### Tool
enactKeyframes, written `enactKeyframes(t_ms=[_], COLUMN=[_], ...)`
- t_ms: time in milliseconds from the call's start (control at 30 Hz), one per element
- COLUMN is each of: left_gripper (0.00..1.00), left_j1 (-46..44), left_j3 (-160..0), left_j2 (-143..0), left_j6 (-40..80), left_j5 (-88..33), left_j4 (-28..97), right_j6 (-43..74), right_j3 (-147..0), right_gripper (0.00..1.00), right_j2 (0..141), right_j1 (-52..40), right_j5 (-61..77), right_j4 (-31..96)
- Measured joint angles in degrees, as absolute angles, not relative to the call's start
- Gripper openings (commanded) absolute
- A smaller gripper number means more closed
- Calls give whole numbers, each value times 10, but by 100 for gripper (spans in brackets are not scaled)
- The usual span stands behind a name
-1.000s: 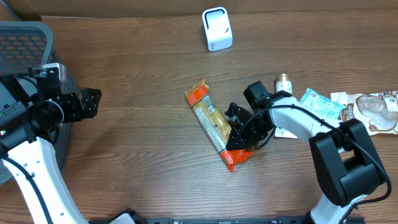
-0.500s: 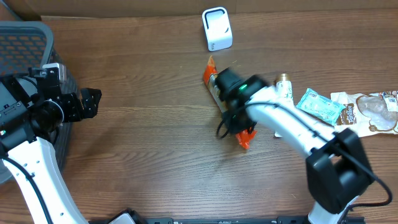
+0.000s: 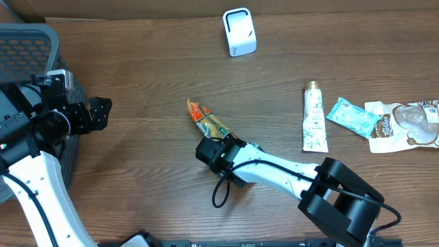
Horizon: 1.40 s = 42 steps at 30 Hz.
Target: Scan the item barcode
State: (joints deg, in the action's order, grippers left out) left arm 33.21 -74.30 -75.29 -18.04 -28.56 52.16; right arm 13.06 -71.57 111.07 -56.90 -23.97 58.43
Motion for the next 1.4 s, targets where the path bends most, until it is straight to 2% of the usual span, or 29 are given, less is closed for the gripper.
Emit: enactKeyframes(t_ms=[133, 333, 567, 667, 800, 933, 1000, 1067, 1400], left_gripper=[99, 100, 100, 100, 100, 100, 100, 100, 99], left_j1=[332, 332, 332, 332, 332, 332, 332, 332, 332], left_j3=[-743, -743, -743, -743, -743, -743, -743, -743, -743], left_j2=[-753, -753, -753, -753, -753, -753, -753, -753, -753], left_j6=[-180, -180, -180, -180, -180, -180, -180, -180, -180], left_j5=[-286, -285, -285, -286, -286, -286, -285, -285, -285], left_j4=[522, 522, 522, 522, 522, 522, 522, 521, 522], right_j6=[128, 69, -32, -56, -73, -81, -82, -81, -58], right_j3=[-722, -752, -756, -740, -696, -686, -686, -686, -750], right_gripper=[77, 89, 84, 78, 52, 17, 8, 4, 4], right_j2=[1111, 1104, 1099, 1098, 1098, 1096, 1092, 1087, 1090], right_j1=[-562, -503, -410, -392, -392, -391, -390, -390, -359], right_j5=[-231, -147, 47, 99, 129, 141, 148, 152, 199], right_j4=[585, 572, 577, 559, 524, 507, 503, 503, 562])
